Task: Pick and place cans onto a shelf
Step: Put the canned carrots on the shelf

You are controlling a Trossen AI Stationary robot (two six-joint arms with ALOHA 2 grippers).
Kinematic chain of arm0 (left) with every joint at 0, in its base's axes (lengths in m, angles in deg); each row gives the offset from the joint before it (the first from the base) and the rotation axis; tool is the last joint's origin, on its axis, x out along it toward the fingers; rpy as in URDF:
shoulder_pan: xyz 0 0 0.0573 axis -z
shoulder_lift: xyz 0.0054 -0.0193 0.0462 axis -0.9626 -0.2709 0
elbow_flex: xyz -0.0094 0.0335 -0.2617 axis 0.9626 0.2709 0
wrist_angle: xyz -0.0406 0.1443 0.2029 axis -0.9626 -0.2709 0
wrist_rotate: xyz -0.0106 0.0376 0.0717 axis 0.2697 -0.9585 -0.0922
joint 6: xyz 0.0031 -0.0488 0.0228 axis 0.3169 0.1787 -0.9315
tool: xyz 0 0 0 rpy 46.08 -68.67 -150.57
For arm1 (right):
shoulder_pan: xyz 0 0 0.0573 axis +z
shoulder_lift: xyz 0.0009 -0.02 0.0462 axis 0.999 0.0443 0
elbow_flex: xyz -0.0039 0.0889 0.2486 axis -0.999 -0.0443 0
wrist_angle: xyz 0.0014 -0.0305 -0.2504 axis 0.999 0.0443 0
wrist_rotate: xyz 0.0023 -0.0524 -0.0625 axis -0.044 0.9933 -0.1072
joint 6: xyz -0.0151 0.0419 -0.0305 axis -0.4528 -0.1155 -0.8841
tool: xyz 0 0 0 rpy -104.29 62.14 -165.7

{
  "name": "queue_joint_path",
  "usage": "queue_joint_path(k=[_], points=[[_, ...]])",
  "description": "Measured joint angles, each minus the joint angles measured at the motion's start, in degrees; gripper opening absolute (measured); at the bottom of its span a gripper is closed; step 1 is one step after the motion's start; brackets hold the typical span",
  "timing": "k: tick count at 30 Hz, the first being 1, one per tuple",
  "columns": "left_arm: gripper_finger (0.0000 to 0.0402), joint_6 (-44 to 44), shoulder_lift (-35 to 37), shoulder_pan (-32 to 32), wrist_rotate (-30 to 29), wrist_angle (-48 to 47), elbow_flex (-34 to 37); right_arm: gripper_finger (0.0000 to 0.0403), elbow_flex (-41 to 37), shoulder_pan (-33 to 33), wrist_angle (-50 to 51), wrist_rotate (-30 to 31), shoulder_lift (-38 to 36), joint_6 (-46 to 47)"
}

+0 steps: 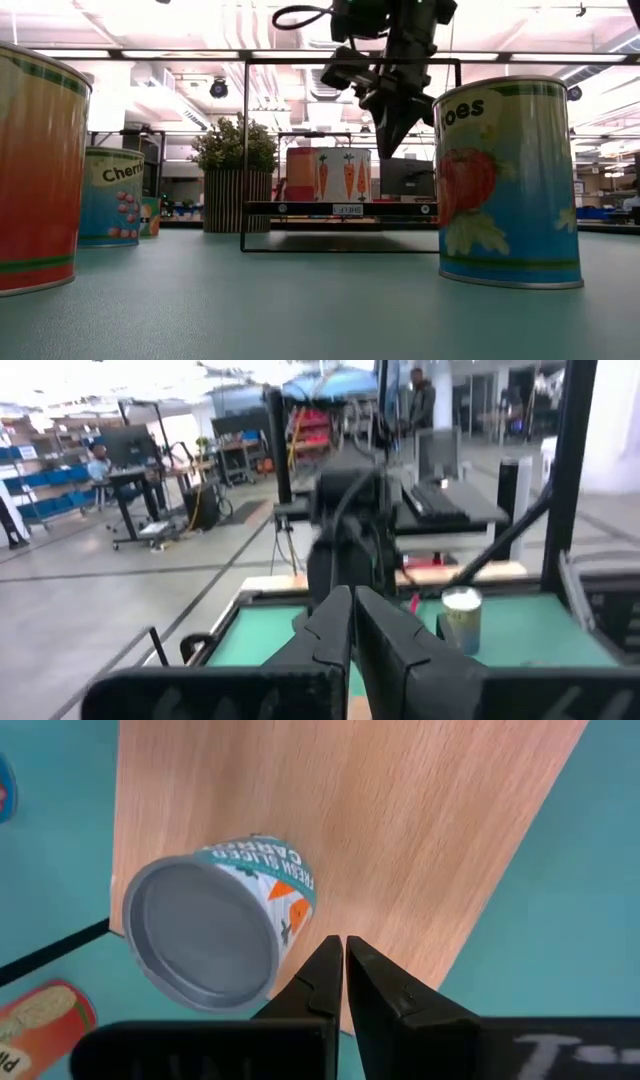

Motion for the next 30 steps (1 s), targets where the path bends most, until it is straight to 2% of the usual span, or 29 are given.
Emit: queue_joint_path(k=[13, 25, 30], points=[[0.0, 1.23, 3.16, 0.04, 1.95, -1.1, 0.63, 0.0009, -0.08, 0.01, -0.95, 0.44, 1.53, -0.54], [0.0, 1.17, 2.8, 0.02, 1.99, -1.06, 0.63, 0.0009, -0.09, 0.14, -15.5, -2.79, 2.61, -1.14], [0.0, 1.08, 2.68, 0.02, 1.99, -1.09, 0.62, 0.0009, -0.09, 0.14, -15.37, -2.8, 1.08, -1.66]])
